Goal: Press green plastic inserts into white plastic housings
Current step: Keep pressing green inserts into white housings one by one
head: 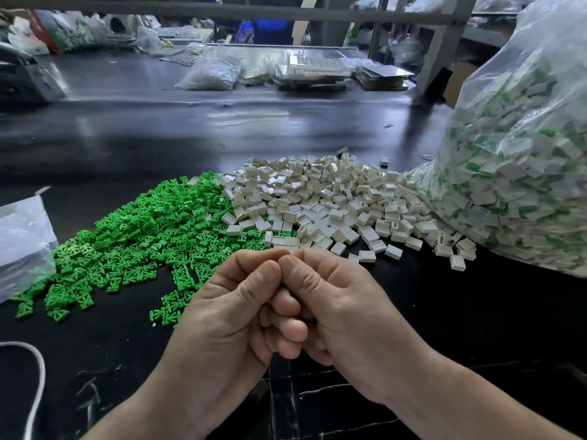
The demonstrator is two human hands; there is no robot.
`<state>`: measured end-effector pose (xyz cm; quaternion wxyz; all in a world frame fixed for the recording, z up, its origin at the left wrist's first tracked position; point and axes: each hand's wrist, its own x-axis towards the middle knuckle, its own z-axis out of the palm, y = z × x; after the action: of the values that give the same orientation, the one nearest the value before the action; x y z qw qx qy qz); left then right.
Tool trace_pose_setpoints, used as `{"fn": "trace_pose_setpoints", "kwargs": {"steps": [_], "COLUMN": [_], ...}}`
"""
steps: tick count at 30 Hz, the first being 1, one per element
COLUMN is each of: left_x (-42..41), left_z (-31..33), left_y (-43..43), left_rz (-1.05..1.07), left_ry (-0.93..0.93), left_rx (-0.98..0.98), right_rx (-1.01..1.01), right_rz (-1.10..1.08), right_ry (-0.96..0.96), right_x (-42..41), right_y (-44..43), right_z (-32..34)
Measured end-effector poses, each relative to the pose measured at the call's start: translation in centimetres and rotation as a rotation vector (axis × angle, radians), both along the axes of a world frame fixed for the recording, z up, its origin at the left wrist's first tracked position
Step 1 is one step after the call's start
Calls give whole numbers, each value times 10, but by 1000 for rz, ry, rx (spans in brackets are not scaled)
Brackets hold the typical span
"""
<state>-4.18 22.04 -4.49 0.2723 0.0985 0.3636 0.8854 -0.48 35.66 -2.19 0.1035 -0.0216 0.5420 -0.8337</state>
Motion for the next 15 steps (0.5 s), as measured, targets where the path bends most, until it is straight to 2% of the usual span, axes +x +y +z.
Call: {"fn": "trace_pose_setpoints", "kwargs": {"steps": [4, 8, 15], "left_x": [1, 5, -2], "left_z": [3, 7, 8], "left_y": [-2, 3, 0], "left_rz": [-21, 31, 83], "left_ry": [-13, -19, 145], "left_rx": [-9, -38, -189], "right_rx": [115, 127, 89], "right_rz": [-17, -16, 18], "right_ry": [16, 15, 58], "right_x": [-1, -3, -9], "right_y": [2, 3, 9], "right_z": [-4, -8, -13]}}
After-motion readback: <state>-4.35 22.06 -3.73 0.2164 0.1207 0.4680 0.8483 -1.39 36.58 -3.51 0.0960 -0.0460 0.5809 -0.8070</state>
